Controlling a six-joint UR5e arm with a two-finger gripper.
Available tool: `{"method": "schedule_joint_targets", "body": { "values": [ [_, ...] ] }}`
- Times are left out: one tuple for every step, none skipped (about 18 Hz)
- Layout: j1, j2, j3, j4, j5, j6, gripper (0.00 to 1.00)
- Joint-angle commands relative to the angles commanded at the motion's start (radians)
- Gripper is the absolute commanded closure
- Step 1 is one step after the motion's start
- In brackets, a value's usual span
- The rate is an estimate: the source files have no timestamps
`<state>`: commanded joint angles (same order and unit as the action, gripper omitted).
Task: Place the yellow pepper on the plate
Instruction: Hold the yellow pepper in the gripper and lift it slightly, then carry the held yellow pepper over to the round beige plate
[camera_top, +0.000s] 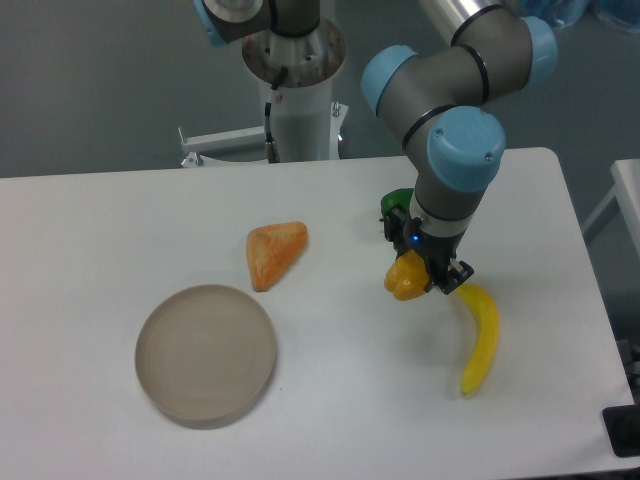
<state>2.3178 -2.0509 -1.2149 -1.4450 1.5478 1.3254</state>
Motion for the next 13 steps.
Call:
{"method": "schedule_joint_targets", "body": {
  "values": [
    [0.000,0.000,0.000,0.000,0.000,0.000,0.64],
    [0.000,-0.002,0.000,0.000,0.000,0.000,0.64],
    [0.000,-0.002,0.000,0.000,-0.006,-0.003,0.64],
    [0.000,0.000,0.003,0.000,-0.011,-0.002,0.64],
    [0.002,0.002,0.003,-0.002,-0.015,-0.002,0.64],
    [0.002,0.002,0.003,-0.002,-0.020,-0.002,0.64],
    [-0.002,0.000,0.002,0.000,-0.021,-0.003,0.64],
    [-0.006,-0.003,0.002,0.002,-0.025,-0.011,0.64],
    [-0.015,-0.005,0.000,0.003,-0.032,-0.011,0.65],
    [-0.018,-0.005,-0.005,0.005,-0.038,-0.011,0.65],
    [-0.028,-0.005,-0.009,0.017,-0.058,-0.011,0.66],
    [-0.044,-0.006,-0.009,0.040,-0.093,-0.015,0.67],
    [-0.070,-0.006,-0.017,0.069,-0.136,-0.037,0.67]
  ]
}}
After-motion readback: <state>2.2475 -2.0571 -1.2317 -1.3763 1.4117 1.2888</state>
